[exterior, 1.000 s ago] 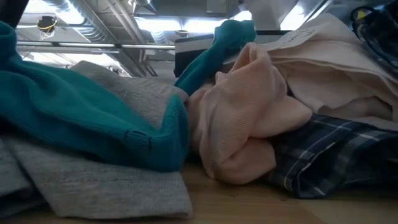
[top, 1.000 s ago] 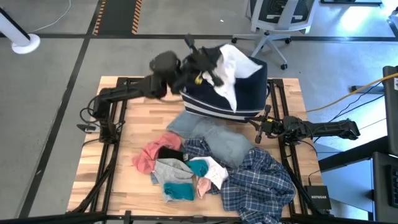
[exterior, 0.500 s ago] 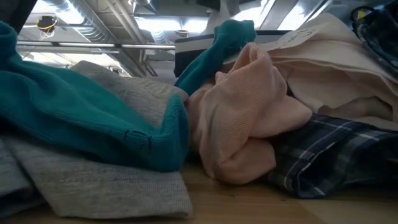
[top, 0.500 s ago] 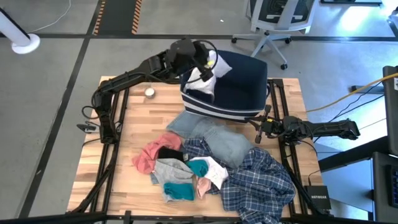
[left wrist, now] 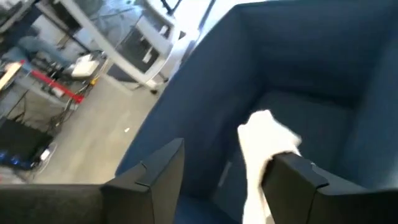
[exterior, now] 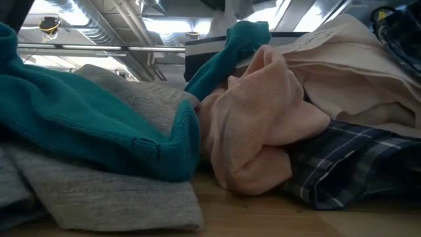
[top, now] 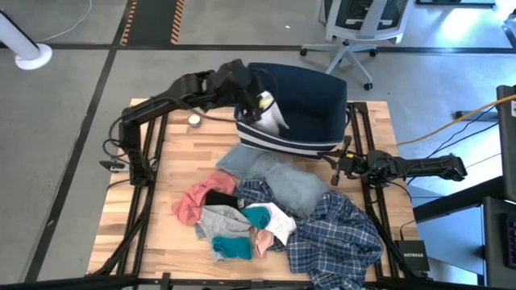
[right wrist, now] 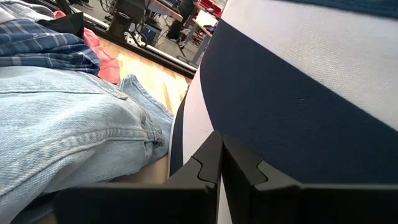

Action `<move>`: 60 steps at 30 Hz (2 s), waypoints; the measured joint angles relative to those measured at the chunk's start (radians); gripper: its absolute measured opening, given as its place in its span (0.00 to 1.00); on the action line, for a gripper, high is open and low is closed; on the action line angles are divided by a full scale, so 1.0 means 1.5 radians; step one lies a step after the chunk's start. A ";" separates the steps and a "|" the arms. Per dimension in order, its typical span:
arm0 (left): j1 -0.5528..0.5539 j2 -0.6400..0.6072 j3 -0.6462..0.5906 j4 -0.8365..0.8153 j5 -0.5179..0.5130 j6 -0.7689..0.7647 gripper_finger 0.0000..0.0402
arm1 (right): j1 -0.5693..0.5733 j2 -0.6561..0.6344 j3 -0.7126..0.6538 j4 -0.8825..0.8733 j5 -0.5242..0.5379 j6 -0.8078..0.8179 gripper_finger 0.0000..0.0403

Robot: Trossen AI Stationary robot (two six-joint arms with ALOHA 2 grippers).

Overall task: Sort clothes
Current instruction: Put the white shorts into the blue laundry organizer, then put the gray shorts into the blue laundry organizer

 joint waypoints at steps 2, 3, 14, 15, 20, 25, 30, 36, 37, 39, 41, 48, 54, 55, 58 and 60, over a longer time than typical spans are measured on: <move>-0.020 -0.018 0.005 -0.041 0.000 -0.012 0.49 | 0.000 0.000 0.000 0.000 0.000 0.000 0.05; -0.031 -0.026 0.005 -0.058 0.000 -0.021 0.49 | 0.000 0.000 0.000 0.000 0.000 0.000 0.05; -0.050 -0.077 0.001 -0.209 0.076 -0.096 0.47 | 0.000 0.000 0.000 0.001 0.013 -0.012 0.05; -0.050 -0.076 0.001 -0.238 0.097 -0.105 0.47 | 0.000 0.000 0.000 0.001 0.013 -0.011 0.05; -0.084 -0.078 0.001 -0.311 0.133 -0.149 0.46 | 0.000 0.000 0.000 0.009 -0.040 0.090 0.05; -0.203 -0.077 0.001 -0.268 0.086 -0.156 0.44 | 0.000 0.000 0.000 0.062 -0.132 0.353 0.05; -0.323 -0.077 0.001 -0.214 0.018 -0.137 0.42 | 0.000 0.000 0.000 0.075 -0.150 0.404 0.05; -0.405 -0.077 0.001 -0.197 -0.018 -0.138 0.40 | 0.001 0.001 0.000 0.141 -0.158 0.417 0.05; -0.413 -0.078 -0.006 -0.195 -0.026 -0.142 0.40 | 0.001 0.001 0.000 0.171 -0.170 0.408 0.05; -0.427 -0.081 -0.023 -0.193 -0.049 -0.149 0.39 | 0.001 0.007 0.000 0.238 -0.189 0.392 0.05; -0.439 -0.088 -0.055 -0.187 -0.072 -0.166 0.38 | 0.001 0.022 0.001 0.301 -0.208 0.381 0.05; -0.474 -0.164 -0.231 -0.114 -0.132 -0.232 0.37 | 0.081 0.175 0.147 0.223 -0.178 0.313 0.05; -0.505 -0.292 -0.450 0.082 -0.148 -0.247 0.37 | 0.199 0.425 0.391 0.136 -0.108 0.162 0.05; -0.510 -0.312 -0.482 0.111 -0.148 -0.252 0.37 | 0.214 0.459 0.439 0.095 -0.088 0.141 0.05; -0.529 -0.366 -0.565 0.178 -0.148 -0.283 0.37 | 0.250 0.555 0.592 -0.057 -0.016 0.099 0.05; -0.542 -0.392 -0.607 0.207 -0.148 -0.304 0.37 | 0.272 0.618 0.688 -0.148 0.039 0.092 0.05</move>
